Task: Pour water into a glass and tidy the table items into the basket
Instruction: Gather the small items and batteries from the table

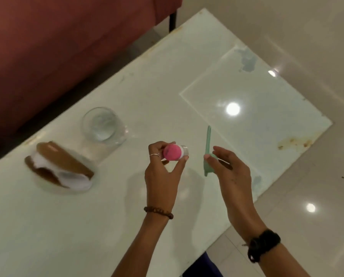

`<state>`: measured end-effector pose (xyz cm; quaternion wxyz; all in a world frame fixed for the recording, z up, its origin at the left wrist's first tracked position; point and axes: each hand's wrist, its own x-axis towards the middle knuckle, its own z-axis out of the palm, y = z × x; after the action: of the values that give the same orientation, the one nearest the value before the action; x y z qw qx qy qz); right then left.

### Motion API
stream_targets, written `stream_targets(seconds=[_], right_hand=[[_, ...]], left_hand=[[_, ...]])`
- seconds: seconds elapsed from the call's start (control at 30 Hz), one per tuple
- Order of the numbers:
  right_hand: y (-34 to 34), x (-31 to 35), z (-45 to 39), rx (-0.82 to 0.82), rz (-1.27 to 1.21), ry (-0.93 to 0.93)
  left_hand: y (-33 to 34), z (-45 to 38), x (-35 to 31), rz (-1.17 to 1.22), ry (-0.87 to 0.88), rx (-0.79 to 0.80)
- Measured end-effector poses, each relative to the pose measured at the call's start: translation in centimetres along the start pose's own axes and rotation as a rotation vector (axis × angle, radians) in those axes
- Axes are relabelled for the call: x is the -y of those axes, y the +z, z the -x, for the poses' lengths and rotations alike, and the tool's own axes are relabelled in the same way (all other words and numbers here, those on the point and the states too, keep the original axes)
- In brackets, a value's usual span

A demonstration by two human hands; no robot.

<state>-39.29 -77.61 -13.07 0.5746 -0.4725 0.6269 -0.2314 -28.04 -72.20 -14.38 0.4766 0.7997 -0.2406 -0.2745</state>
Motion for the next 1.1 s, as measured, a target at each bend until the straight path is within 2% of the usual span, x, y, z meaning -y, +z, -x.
stream_targets(seconds=[0.2,0.37,0.6,0.73,0.83,0.93,1.03,1.1], right_hand=[[9.1,1.6,9.7,0.267,0.019,-0.024],[17.9,0.0,19.1,0.477,0.091,-0.058],[31.8,-5.2,37.3,0.940,0.207,-0.016],[38.1,-8.8,47.3,1.180,0.297,-0.114],[41.8,-11.1,53.2,1.344,0.333,-0.236],[45.0,-13.6,57.1,1.384,0.472,-0.374],[47.4,-15.3,58.8,1.372,0.617,-0.355],[48.9,-16.1,59.1,1.367,0.733,-0.424]], left_hand=[[-12.8,4.7,2.7,0.103,0.024,-0.290],[-25.2,10.9,8.1,0.091,-0.054,-0.471],[-43.2,21.8,15.9,0.081,-0.211,-0.809],[-51.4,28.0,20.1,-0.027,-0.226,-1.026],[-56.2,32.3,22.9,-0.055,-0.330,-1.166],[-59.3,36.0,26.1,-0.055,-0.418,-1.179],[-60.8,37.5,28.7,-0.107,-0.553,-1.086],[-61.2,37.4,30.0,-0.124,-0.597,-0.981]])
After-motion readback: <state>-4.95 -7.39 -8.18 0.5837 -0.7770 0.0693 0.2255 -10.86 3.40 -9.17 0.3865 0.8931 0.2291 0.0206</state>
